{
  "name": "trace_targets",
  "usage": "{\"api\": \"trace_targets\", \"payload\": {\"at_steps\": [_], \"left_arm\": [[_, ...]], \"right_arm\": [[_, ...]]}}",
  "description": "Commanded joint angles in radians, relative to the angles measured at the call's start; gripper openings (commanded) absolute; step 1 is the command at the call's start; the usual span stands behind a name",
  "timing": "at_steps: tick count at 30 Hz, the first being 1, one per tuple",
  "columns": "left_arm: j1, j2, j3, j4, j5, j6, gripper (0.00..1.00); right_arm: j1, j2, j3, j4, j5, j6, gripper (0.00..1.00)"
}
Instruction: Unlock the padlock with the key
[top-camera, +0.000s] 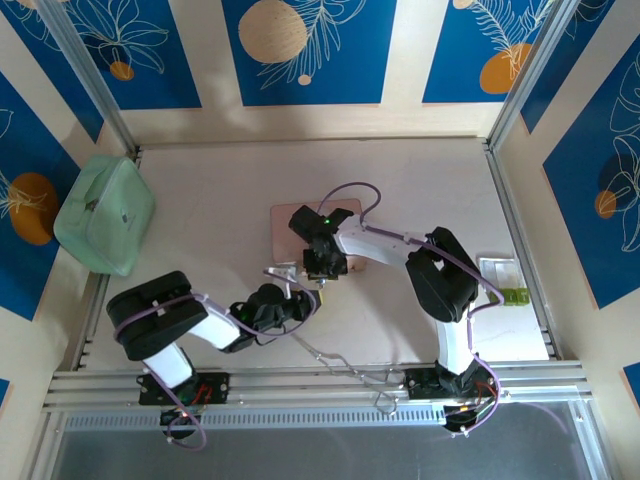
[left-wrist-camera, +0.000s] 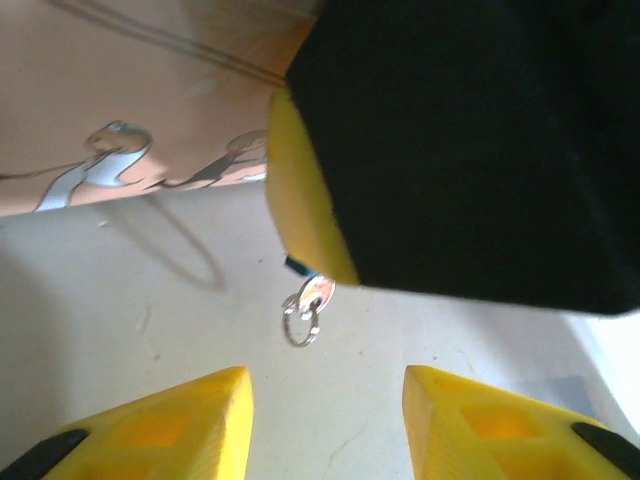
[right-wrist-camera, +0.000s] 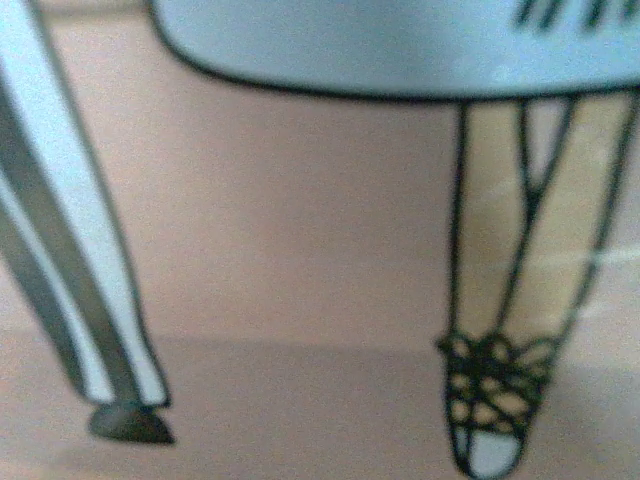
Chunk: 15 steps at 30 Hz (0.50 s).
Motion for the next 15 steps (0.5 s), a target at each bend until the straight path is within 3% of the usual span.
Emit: {"api": "trace_targets", "payload": {"at_steps": [1, 4, 15], "left_arm": [[-0.007, 0.035, 0.023, 0.07, -0.008, 0.018, 0.45], [-0.006, 0.072, 0.046, 0.067, -0.008, 0.009, 0.46], [0.007, 0.11, 0.057, 0.086, -0.014, -0.019, 0.36]], "right_arm": [[-0.012, 0.007, 0.02, -0.013, -0.105, -0.014, 0.21], [-0.016, 0.009, 0.012, -0.004, -0.116, -0.012, 0.21], [-0.027, 0.004, 0.015, 0.001, -0.145, -0.012, 0.21]]}}
